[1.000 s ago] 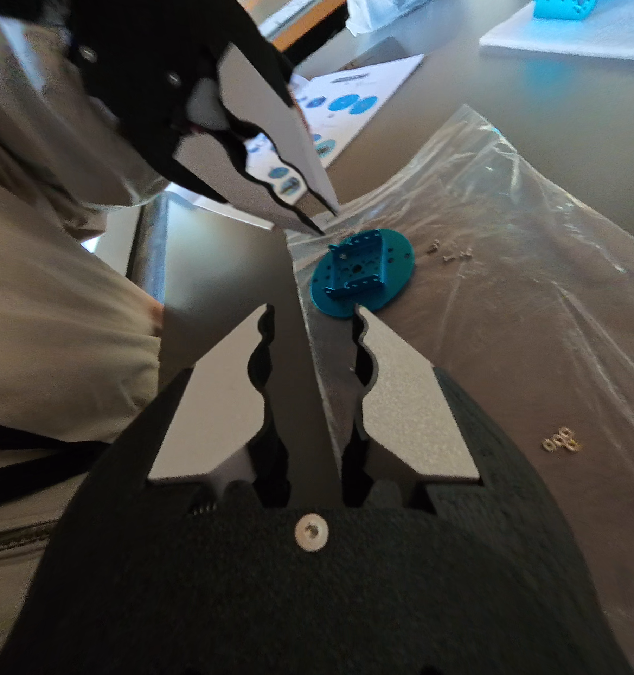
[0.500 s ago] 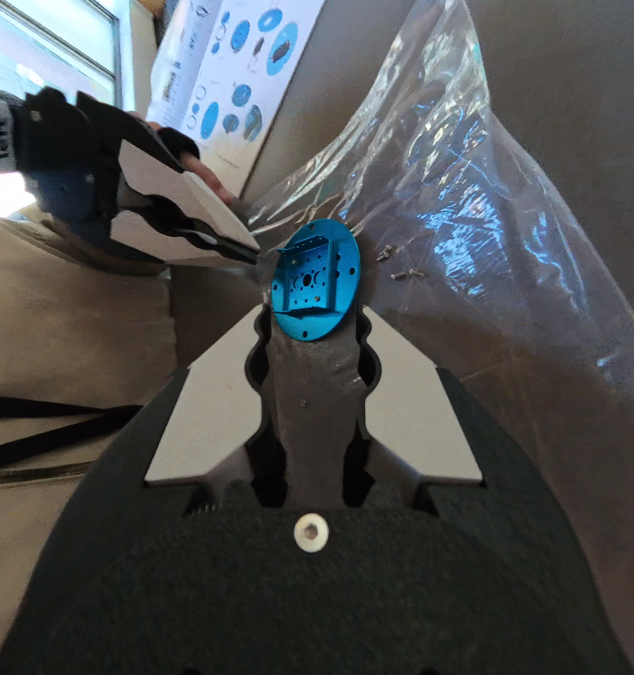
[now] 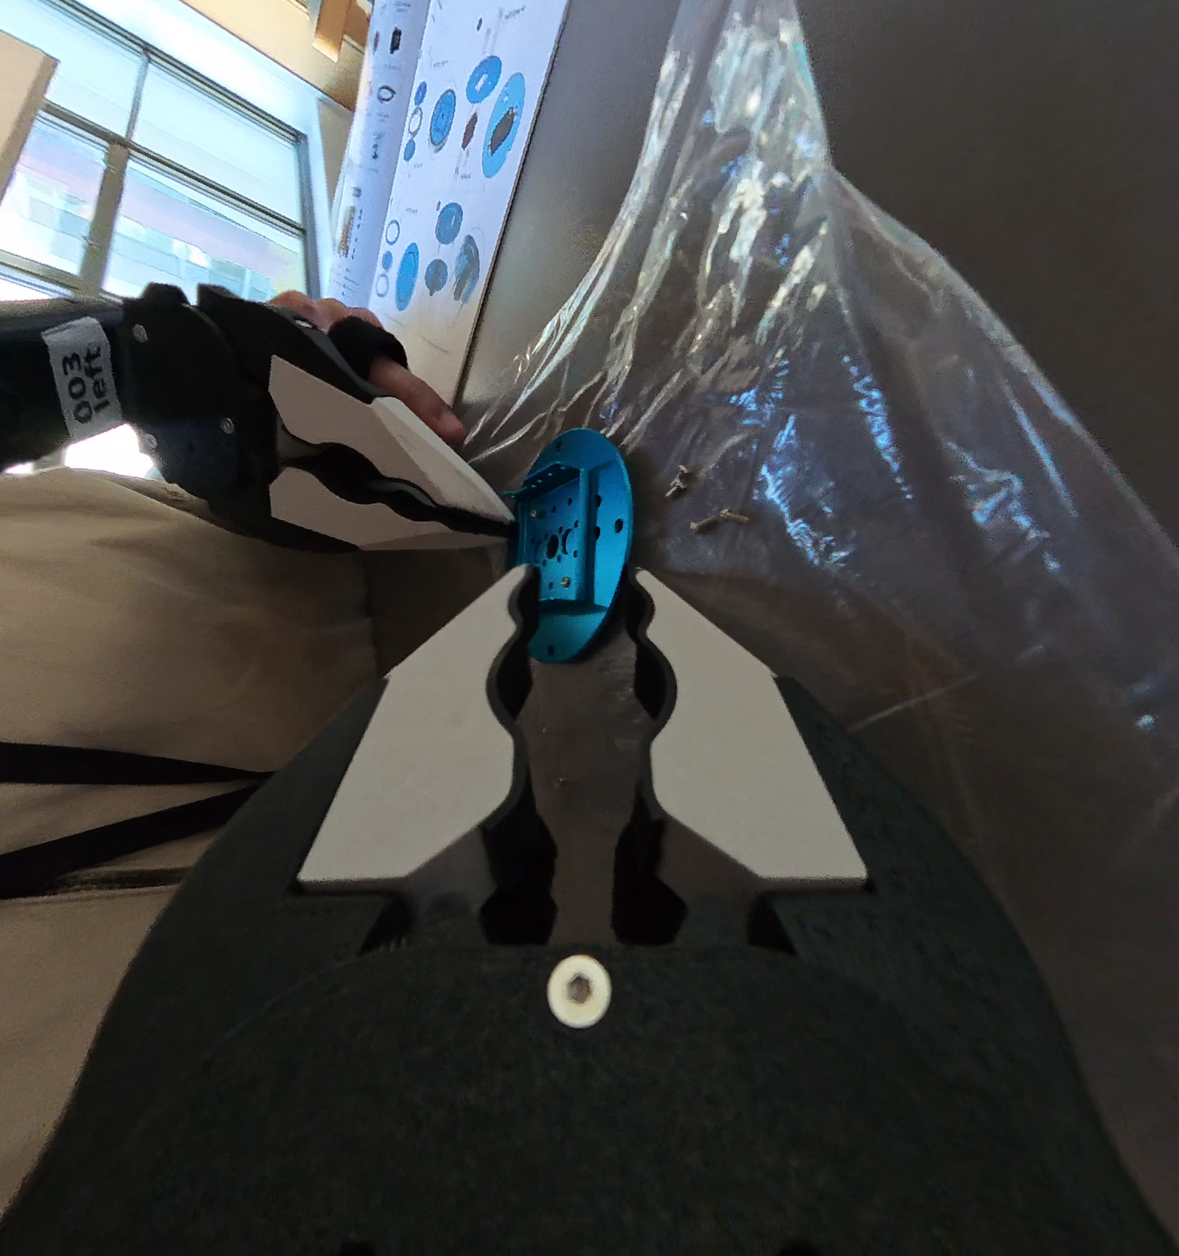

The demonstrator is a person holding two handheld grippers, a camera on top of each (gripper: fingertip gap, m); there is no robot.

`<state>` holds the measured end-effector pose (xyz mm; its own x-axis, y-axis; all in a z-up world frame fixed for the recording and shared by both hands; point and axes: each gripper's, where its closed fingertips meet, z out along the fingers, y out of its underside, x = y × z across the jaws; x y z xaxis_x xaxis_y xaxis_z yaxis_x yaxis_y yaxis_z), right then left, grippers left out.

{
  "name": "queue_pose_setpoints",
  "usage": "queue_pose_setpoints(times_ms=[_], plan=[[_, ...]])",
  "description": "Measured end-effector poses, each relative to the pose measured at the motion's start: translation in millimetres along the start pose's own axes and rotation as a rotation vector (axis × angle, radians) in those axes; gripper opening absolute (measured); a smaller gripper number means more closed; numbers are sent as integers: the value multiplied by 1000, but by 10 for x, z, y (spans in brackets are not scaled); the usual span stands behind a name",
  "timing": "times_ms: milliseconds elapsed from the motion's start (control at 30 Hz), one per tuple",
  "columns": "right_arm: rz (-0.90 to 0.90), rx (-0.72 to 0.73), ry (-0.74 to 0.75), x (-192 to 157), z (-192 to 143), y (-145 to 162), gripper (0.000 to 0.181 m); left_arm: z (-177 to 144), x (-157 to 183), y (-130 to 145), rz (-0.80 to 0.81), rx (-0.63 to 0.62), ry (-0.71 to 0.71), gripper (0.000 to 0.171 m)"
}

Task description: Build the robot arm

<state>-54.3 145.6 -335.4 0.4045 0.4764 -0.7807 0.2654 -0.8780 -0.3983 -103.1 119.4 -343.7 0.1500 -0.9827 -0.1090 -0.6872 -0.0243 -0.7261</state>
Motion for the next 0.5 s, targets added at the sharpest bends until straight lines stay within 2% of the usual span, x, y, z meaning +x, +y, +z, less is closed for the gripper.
queue_pose_setpoints(times_ms=[167,500], plan=[[59,-6,-78,-35,-27,-4,7,-16,5,5,10,-1,-4,0],[48,-84,-97,-61,5,80,1,-43,19,15,27,4,3,0]])
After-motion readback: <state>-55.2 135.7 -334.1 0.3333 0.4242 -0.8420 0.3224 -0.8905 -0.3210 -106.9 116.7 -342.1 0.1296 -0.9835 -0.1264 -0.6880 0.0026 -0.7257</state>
